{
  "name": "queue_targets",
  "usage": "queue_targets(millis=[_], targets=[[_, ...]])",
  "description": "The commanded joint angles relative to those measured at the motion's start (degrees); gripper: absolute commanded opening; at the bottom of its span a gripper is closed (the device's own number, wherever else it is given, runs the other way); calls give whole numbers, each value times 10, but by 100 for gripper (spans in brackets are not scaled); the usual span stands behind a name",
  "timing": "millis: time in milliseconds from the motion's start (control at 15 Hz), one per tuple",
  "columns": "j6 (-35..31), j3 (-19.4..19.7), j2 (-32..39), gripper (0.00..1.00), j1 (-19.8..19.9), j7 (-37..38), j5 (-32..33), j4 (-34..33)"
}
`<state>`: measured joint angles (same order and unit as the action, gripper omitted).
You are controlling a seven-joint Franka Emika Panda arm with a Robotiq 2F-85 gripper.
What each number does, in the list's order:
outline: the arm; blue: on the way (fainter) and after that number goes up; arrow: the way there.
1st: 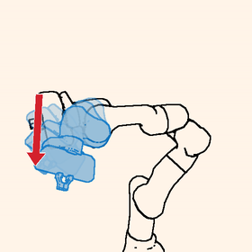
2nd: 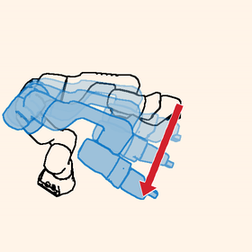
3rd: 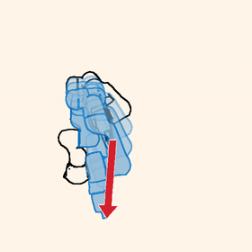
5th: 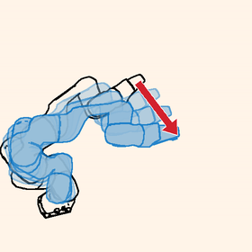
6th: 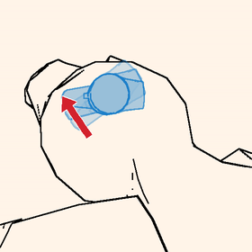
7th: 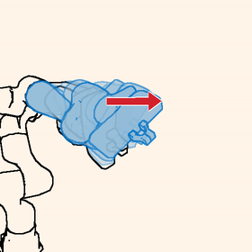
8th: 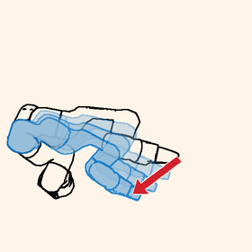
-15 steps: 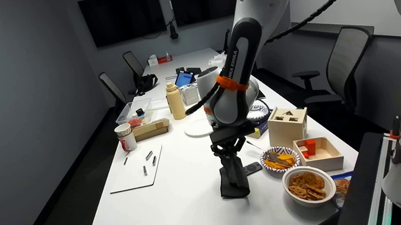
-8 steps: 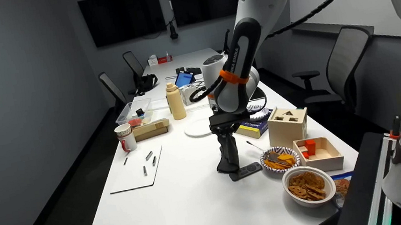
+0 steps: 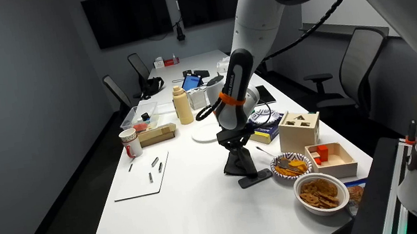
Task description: Wipe the table with the black cloth
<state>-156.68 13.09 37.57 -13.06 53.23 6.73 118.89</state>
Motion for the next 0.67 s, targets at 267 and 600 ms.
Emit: queue_targets(millis=[267, 600], targets=[[116, 0, 96, 1, 13, -14, -26, -102], [179, 22, 111, 1, 3, 39, -11, -137]])
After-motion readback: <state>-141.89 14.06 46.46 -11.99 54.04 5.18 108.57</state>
